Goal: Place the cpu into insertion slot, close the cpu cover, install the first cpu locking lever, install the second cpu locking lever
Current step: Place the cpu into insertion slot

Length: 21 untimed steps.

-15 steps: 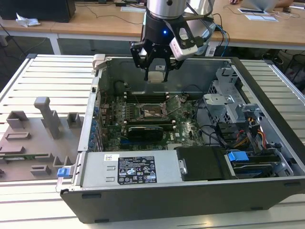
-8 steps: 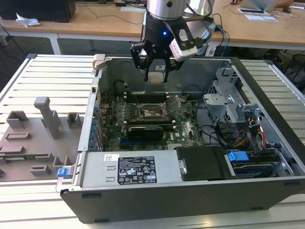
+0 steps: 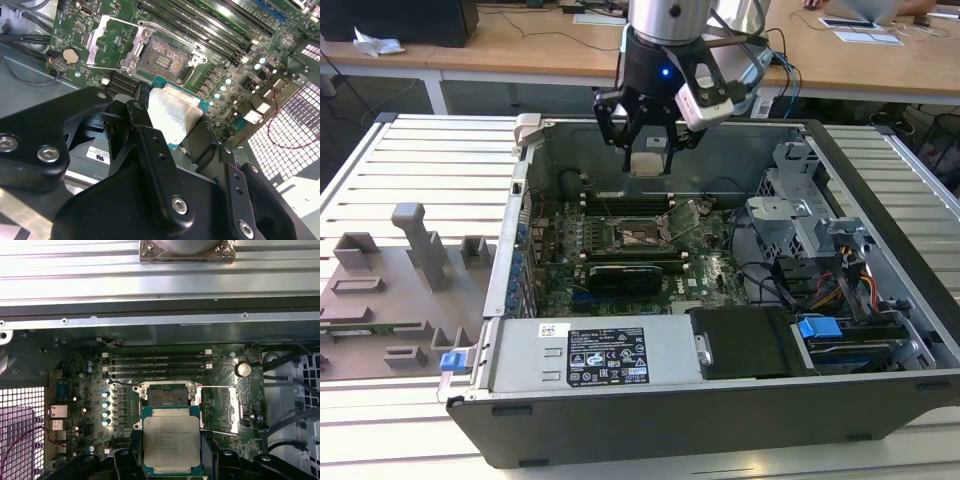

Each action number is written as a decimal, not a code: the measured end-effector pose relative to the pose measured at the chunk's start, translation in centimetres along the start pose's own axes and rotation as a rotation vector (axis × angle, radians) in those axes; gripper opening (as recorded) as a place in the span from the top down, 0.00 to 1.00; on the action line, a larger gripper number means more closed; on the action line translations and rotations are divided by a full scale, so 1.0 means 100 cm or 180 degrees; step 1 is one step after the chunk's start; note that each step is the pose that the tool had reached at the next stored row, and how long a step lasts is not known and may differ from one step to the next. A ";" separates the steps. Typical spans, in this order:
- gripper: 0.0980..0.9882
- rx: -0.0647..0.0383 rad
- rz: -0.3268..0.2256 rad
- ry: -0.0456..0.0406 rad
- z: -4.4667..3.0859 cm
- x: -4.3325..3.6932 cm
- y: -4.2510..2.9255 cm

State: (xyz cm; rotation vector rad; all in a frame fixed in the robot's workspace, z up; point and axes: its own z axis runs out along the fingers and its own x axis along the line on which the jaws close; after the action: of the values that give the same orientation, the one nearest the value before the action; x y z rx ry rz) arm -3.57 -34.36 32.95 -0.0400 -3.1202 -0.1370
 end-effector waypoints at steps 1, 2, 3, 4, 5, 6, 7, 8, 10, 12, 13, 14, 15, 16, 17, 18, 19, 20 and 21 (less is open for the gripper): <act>0.50 0.0000 0.0000 0.0000 0.0006 0.0000 -0.0001; 0.50 0.0000 0.0000 0.0000 0.0008 0.0000 -0.0001; 0.50 0.0000 0.0000 0.0000 0.0010 0.0000 -0.0001; 0.50 0.0000 0.0000 0.0000 0.0012 0.0000 -0.0001; 0.50 0.0000 0.0000 0.0000 0.0013 0.0000 -0.0001; 0.50 0.0000 0.0000 0.0000 0.0015 0.0000 -0.0001; 0.50 0.0000 0.0000 0.0000 0.0019 0.0000 -0.0002; 0.50 0.0000 0.0000 0.0000 0.0021 0.0000 -0.0002; 0.50 0.0000 0.0000 0.0000 0.0031 -0.0001 -0.0003; 0.50 0.0000 0.0000 0.0000 0.0040 -0.0001 -0.0003; 0.50 0.0000 0.0000 0.0000 0.0042 -0.0001 -0.0004; 0.50 0.0000 0.0000 0.0000 0.0044 -0.0001 -0.0004; 0.50 0.0000 0.0000 0.0000 0.0047 -0.0001 -0.0004; 0.50 0.0000 0.0000 0.0000 0.0049 -0.0001 -0.0004; 0.50 0.0000 0.0000 0.0000 0.0052 -0.0001 -0.0004; 0.50 0.0000 0.0000 0.0000 0.0054 -0.0001 -0.0005; 0.50 0.0000 0.0000 0.0000 0.0056 -0.0001 -0.0005; 0.50 0.0000 0.0000 0.0000 0.0059 -0.0001 -0.0005; 0.50 0.0000 0.0000 0.0000 0.0062 -0.0001 -0.0005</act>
State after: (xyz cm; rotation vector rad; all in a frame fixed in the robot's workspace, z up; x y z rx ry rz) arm -3.57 -34.36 32.32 -0.0400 -3.1202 -0.1369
